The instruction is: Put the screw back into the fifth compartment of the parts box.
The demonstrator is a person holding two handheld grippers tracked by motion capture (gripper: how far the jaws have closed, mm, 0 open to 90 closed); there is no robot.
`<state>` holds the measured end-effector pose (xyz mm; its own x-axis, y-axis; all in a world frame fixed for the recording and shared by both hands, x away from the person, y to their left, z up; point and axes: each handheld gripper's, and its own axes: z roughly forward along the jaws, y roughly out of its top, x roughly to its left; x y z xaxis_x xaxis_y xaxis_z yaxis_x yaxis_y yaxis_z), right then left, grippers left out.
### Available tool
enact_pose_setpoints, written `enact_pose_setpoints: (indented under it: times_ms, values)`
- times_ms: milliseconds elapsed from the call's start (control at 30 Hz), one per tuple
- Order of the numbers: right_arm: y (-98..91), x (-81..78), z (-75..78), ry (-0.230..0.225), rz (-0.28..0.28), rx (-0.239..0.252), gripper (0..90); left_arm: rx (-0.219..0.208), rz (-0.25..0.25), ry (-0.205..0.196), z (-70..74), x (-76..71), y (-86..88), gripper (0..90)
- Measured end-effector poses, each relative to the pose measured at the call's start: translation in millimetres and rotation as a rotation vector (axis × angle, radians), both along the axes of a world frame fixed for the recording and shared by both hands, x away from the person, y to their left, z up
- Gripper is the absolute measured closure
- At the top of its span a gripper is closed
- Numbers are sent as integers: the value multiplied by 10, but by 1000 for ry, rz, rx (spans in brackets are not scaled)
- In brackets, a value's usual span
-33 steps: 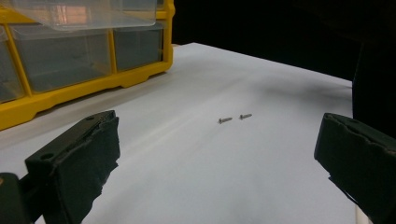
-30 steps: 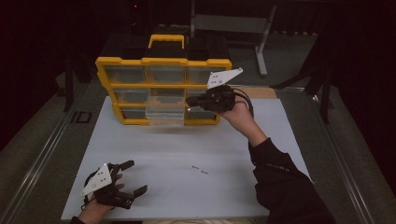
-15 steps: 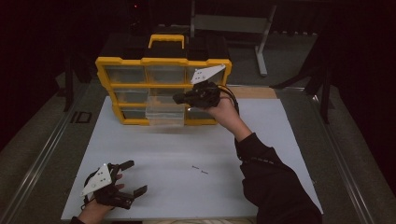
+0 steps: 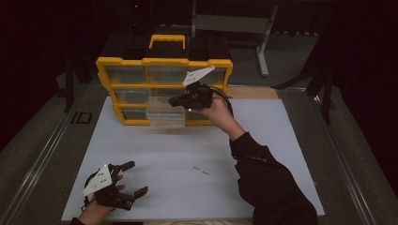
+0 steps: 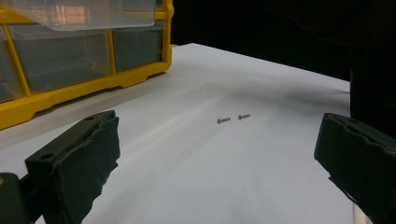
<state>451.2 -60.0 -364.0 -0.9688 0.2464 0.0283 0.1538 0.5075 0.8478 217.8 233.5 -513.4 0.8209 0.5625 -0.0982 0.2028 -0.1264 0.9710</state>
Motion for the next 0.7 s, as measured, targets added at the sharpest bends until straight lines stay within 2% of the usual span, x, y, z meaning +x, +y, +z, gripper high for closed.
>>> enact_pose_setpoints:
  times_ms: [267, 467, 567, 600, 700]
  values:
    - [61, 31, -76, 15, -19, -17, 853, 1, -1, 0, 0, 0, 3, 13]
    - [49, 67, -99, 40, -30, -2, 630, 4, -3, 0, -1, 1, 3, 13]
    - [31, 69, -89, 45, -33, 11, 586, 1, -2, 1, -1, 1, 1, 13]
    - [10, 67, -68, 47, -39, 22, 539, 4, -3, 1, -2, 2, 1, 13]
    - [-16, 42, -26, 41, -47, 31, 483, 0, -2, 2, -3, 2, -2, 13]
